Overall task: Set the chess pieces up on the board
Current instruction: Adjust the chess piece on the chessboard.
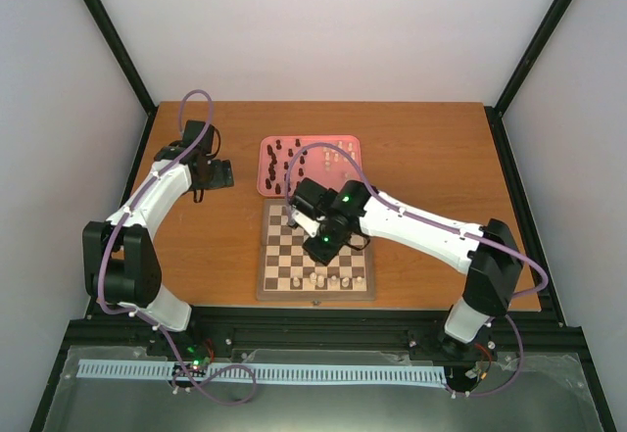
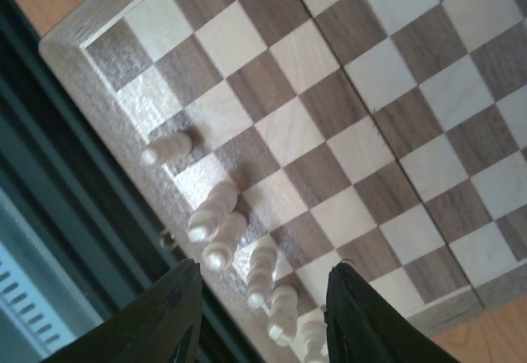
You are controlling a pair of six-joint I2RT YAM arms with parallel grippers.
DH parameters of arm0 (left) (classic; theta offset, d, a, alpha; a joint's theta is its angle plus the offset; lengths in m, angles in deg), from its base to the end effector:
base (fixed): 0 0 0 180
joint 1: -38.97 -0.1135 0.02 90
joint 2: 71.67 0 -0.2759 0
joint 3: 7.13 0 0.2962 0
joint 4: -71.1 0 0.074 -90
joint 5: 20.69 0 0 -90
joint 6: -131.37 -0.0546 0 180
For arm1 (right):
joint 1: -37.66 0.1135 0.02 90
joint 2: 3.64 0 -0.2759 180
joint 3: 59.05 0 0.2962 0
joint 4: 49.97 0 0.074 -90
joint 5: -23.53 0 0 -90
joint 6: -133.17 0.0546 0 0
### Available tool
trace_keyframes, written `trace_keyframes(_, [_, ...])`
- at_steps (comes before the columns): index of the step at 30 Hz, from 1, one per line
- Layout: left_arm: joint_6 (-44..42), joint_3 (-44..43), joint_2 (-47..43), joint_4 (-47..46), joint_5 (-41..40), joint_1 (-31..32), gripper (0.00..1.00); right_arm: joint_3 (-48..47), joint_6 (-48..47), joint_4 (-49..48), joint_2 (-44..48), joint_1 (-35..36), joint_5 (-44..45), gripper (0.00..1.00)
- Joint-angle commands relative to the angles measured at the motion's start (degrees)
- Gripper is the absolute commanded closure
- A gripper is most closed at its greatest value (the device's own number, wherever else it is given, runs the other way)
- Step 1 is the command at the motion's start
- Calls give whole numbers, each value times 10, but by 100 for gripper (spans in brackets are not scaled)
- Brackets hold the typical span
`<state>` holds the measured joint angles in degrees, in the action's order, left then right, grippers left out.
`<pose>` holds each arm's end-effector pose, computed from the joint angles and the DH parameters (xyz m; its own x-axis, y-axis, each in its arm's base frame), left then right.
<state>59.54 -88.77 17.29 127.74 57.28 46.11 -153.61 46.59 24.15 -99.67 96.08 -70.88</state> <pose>0.3633 -0.0340 0.2371 -0.8567 -0.2001 -0.4755 -0.2488 0.9677 0.0410 0.1939 0.3234 0.2559 -0.5576 -0.7935 -0.2440 -0.8276 0.5542 0.0892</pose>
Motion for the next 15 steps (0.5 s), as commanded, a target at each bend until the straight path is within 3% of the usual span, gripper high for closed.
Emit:
trace_keyframes(1, [-8,-24,-7,7,-4,2,0,20,-2,36,29,12,-16,57])
trace_keyframes(15, [-6,-23,-2,4,5,2,0,42,0,-21,-17,40,-25,58])
